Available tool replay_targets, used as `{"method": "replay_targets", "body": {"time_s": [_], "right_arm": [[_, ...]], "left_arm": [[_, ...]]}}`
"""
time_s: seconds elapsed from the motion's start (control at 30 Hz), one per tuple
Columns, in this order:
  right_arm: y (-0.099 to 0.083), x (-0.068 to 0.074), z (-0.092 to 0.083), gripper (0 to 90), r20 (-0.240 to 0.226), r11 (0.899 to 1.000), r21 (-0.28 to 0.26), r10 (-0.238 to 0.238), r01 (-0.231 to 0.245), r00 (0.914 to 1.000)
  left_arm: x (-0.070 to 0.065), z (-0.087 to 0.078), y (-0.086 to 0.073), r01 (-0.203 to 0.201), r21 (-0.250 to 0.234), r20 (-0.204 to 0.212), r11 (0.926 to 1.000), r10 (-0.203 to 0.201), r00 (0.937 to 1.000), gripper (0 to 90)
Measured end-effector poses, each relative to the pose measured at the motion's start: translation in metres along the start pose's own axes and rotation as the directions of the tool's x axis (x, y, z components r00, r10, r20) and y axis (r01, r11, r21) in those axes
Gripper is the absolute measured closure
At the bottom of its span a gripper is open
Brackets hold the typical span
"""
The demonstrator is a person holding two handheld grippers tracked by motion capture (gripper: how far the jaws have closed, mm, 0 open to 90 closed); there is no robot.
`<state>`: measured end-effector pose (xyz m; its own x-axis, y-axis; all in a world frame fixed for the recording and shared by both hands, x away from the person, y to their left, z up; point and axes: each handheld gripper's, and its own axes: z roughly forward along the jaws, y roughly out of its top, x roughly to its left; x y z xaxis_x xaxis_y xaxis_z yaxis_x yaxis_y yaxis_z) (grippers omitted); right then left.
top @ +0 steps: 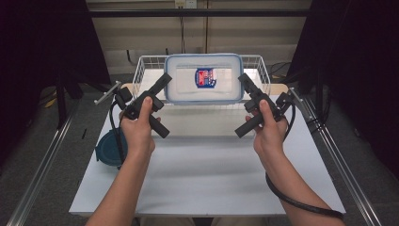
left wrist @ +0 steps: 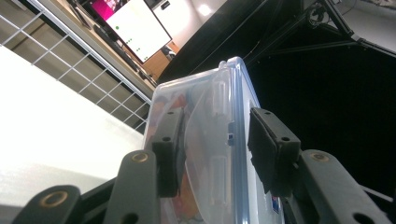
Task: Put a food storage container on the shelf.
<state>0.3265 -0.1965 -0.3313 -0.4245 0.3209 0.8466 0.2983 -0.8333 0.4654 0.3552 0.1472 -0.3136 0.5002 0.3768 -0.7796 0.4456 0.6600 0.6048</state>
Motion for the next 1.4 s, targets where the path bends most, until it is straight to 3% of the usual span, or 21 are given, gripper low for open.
{"method": "replay_targets", "body": {"time_s": [0.43,0.7,1.4], "right_arm": [[0.004,-0.004,0.009,60.0,0.011,1.0,-0.008,-0.001,0.001,0.9999],[0.005,-0.006,0.014,60.0,0.013,1.0,-0.014,0.0,0.0,0.9999],[0.008,-0.019,0.03,60.0,0.062,1.0,-0.021,0.012,-0.011,0.998]], "left_arm": [[0.006,0.013,0.003,0.026,-0.013,-0.008,0.9996,-0.026,0.9996,57.1],[0.008,0.019,0.006,0.019,-0.025,-0.012,0.9995,-0.02,0.9997,57.0],[0.02,0.037,0.007,0.039,-0.027,-0.065,0.9989,-0.041,0.9971,56.3]]}}
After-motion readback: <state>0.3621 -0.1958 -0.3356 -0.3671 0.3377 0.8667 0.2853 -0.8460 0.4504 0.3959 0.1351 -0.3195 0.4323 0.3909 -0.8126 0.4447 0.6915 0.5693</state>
